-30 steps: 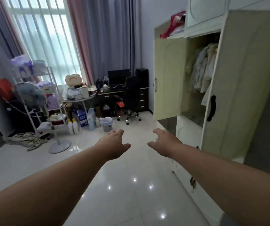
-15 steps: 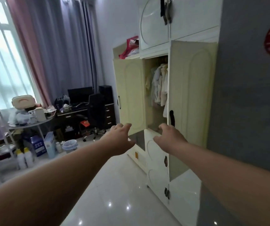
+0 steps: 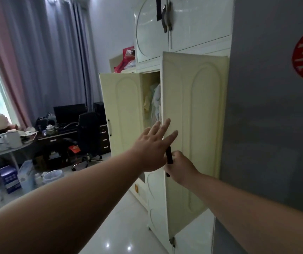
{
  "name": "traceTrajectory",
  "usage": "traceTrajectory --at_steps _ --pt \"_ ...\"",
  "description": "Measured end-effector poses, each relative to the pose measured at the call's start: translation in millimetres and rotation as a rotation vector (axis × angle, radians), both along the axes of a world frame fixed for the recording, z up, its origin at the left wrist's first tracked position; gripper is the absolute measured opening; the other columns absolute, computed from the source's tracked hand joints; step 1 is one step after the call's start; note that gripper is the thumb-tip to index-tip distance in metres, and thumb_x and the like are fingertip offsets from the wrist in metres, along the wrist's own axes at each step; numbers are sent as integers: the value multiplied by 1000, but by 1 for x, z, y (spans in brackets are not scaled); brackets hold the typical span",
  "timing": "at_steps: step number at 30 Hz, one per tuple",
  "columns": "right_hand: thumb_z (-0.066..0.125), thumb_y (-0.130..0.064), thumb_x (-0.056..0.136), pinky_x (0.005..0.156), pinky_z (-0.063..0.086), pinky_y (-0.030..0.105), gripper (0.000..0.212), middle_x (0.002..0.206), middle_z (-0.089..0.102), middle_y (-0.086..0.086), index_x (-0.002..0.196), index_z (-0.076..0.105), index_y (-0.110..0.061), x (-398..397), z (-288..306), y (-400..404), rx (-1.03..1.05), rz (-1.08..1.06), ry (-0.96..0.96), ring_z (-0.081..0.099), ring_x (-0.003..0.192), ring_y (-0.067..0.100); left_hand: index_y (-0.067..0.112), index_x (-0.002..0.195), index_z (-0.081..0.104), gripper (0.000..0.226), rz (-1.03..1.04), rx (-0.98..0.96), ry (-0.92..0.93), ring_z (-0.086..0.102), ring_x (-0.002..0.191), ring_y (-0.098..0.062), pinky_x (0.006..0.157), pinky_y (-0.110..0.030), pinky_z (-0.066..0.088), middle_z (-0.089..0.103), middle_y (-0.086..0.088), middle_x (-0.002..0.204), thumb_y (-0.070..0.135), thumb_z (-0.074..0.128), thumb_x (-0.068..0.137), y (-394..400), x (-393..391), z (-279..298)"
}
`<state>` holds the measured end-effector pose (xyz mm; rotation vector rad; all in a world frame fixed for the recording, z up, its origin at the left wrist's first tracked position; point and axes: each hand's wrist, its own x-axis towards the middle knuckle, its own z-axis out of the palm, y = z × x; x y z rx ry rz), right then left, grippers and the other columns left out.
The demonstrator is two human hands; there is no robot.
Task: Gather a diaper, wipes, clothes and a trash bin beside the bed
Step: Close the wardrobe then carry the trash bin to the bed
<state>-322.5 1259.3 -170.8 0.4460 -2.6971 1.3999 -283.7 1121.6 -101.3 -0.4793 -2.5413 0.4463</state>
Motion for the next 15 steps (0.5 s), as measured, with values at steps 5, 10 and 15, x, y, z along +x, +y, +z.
traceTrajectory --at_steps 5,10,15 --pt "54 -26 76 62 44 34 27 86 70 9 100 55 -14 -29 2 -17 -60 76 -60 66 75 26 26 159 3 88 37 -83 50 -20 149 -34 119 -54 -3 -27 -11 162 47 51 89 -9 -45 0" --pt "52 -17 64 58 35 31 18 62 57 2 75 44 -28 -62 3 -38 -19 179 -43 49 56 19 21 158 13 81 96 -126 57 -25 148 -35 117 -57 -6 -26 -14 162 48 48 91 -34 -84 -2" --pt "52 -15 63 55 33 30 16 59 47 -6 75 44 -22 -103 -2 -69 -2 181 -4 42 53 15 22 159 11 81 46 -105 30 -30 146 -34 119 -59 -4 -30 -13 160 48 48 91 -61 -128 -2"
